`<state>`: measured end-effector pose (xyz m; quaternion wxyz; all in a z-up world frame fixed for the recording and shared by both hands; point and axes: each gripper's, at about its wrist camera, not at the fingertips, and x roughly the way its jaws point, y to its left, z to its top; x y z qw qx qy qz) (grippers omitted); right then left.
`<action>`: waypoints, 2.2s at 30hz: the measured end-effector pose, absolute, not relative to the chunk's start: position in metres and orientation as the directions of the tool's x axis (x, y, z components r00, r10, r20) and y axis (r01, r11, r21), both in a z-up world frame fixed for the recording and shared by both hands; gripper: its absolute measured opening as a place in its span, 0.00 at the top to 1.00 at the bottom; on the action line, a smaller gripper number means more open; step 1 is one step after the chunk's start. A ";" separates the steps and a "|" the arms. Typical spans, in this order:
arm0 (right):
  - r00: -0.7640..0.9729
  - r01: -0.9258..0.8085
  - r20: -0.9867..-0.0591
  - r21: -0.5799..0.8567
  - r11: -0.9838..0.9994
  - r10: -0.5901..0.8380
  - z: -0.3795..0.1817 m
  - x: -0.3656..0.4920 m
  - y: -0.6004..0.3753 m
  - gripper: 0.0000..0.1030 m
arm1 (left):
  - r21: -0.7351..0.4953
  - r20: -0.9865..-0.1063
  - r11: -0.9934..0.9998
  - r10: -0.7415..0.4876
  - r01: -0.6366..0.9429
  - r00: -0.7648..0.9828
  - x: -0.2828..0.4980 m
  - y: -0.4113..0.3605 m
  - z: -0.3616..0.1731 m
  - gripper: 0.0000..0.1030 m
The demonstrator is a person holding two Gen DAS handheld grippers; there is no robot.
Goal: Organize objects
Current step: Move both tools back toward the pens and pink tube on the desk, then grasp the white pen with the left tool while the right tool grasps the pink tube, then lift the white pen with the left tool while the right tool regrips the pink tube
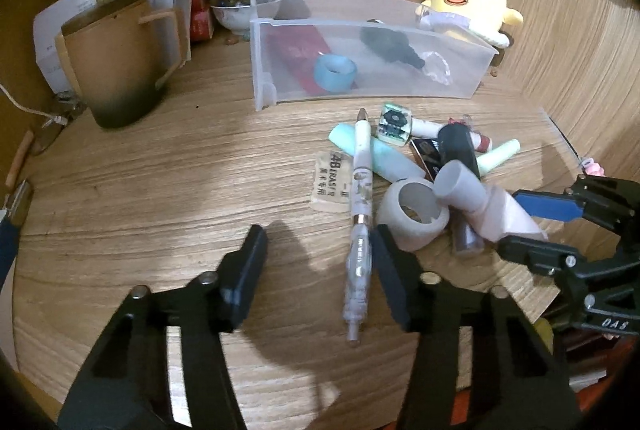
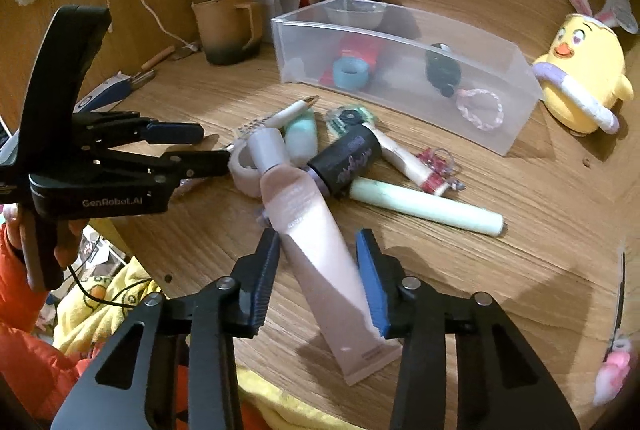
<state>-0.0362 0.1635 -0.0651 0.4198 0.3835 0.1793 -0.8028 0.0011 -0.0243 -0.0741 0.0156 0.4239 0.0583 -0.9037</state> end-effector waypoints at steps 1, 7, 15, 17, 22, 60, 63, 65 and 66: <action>-0.359 0.806 -0.765 0.035 -0.591 -0.534 -0.065 -0.037 0.166 0.65 | -0.092 -0.768 -0.993 0.025 0.070 -0.640 0.001 -0.023 -0.074 0.61; -0.368 0.784 -0.768 0.045 -0.618 -0.524 -0.063 -0.045 0.172 0.64 | -0.048 -0.769 -0.998 0.016 0.032 -0.639 -0.001 -0.008 -0.074 0.88; -0.339 0.799 -0.774 0.062 -0.597 -0.535 -0.064 -0.049 0.159 0.64 | -0.074 -0.756 -0.996 0.022 0.052 -0.655 -0.003 -0.012 -0.068 0.90; -0.343 0.806 -0.776 0.045 -0.590 -0.529 -0.066 -0.048 0.156 0.63 | -0.074 -0.745 -0.996 0.018 0.055 -0.666 0.000 -0.013 -0.063 0.90; -0.322 0.822 -0.794 0.036 -0.568 -0.517 -0.072 -0.043 0.152 0.63 | -0.090 -0.733 -0.994 0.024 0.061 -0.680 0.004 -0.019 -0.055 0.90; -0.367 0.786 -0.725 0.093 -0.611 -0.583 -0.043 -0.047 0.169 0.92 | -0.117 -0.703 -0.989 0.018 0.092 -0.711 0.004 -0.028 -0.044 0.90; -0.381 0.777 -0.708 0.102 -0.621 -0.594 -0.036 -0.049 0.173 0.92 | -0.121 -0.690 -0.988 0.018 0.091 -0.723 0.004 -0.028 -0.038 0.90; -0.388 0.772 -0.693 0.116 -0.625 -0.607 -0.031 -0.052 0.175 0.93 | -0.124 -0.681 -0.988 0.019 0.089 -0.732 0.003 -0.028 -0.033 0.90; -0.394 0.768 -0.685 0.121 -0.629 -0.613 -0.028 -0.053 0.177 0.93 | -0.125 -0.676 -0.988 0.018 0.091 -0.737 0.002 -0.029 -0.031 0.90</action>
